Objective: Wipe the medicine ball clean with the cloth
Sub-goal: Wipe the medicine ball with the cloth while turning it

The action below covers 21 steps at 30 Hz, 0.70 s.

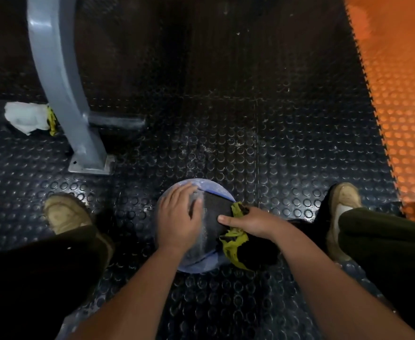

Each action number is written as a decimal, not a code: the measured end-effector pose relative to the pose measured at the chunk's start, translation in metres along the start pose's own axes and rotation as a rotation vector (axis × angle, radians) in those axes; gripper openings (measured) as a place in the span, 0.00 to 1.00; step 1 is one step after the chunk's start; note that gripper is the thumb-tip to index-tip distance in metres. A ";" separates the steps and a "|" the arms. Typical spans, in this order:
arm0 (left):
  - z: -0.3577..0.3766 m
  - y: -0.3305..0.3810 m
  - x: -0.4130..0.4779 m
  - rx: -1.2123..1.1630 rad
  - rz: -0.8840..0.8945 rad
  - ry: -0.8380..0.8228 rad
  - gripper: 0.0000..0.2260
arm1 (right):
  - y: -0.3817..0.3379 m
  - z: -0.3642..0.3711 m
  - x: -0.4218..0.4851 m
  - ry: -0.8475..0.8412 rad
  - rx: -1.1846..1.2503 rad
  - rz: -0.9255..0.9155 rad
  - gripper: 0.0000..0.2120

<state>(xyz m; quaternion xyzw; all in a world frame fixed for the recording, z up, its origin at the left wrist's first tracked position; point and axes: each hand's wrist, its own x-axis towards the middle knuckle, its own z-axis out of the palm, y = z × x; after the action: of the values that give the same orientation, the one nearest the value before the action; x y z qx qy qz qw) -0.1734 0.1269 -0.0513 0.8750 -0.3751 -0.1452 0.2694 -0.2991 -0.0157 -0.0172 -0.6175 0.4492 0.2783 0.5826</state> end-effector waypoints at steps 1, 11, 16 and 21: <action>-0.001 -0.004 0.002 -0.009 -0.006 0.007 0.24 | -0.004 0.002 0.000 -0.004 -0.028 -0.004 0.33; 0.003 0.008 0.005 -0.112 -0.047 -0.016 0.15 | -0.024 -0.007 -0.011 0.269 -0.336 -0.197 0.18; 0.003 -0.003 0.002 -0.083 -0.026 0.030 0.20 | -0.024 0.014 -0.005 0.403 -0.321 -0.345 0.20; 0.002 0.003 -0.002 0.028 -0.012 0.005 0.26 | -0.027 0.023 0.000 0.565 -0.472 -0.407 0.18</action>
<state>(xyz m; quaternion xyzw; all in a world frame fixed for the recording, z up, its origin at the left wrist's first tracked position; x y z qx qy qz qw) -0.1773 0.1255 -0.0515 0.8812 -0.3713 -0.1394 0.2573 -0.2714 0.0042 -0.0079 -0.8623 0.3840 0.0727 0.3221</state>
